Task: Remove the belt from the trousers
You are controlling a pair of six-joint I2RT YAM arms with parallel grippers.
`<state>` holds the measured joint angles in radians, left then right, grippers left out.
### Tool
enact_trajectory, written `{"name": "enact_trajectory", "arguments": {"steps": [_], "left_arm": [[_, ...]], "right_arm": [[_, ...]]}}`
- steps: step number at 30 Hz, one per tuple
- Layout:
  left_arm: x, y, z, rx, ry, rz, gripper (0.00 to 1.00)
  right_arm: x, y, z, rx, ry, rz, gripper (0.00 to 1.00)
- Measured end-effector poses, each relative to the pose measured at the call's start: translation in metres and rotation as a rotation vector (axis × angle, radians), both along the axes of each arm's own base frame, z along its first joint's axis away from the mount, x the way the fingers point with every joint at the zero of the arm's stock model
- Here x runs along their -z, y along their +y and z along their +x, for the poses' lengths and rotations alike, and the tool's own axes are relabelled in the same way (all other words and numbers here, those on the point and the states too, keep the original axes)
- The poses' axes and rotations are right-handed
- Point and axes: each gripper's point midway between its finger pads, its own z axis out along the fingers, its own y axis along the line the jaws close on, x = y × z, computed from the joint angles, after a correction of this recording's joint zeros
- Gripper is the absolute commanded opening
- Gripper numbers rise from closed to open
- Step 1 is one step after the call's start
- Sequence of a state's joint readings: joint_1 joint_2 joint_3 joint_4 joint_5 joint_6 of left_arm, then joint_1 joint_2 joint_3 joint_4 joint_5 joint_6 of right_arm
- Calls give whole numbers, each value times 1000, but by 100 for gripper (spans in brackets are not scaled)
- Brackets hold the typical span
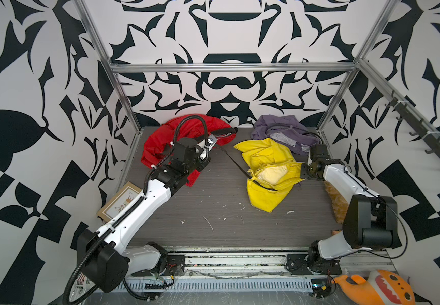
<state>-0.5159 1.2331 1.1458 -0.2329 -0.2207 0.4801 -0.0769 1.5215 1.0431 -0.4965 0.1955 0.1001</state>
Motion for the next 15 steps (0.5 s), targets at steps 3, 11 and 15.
{"name": "enact_trajectory", "arguments": {"steps": [3,11,15], "left_arm": [[-37,13,8,-36,-64,-32,0],[-151,19,1,-26,-283,-136,0],[-199,28,-6,-37,-386,-187,0]], "right_arm": [[0,0,0,1,0,0,57],[8,0,0,0,22,2,57],[13,0,-1,2,37,1,58]]}}
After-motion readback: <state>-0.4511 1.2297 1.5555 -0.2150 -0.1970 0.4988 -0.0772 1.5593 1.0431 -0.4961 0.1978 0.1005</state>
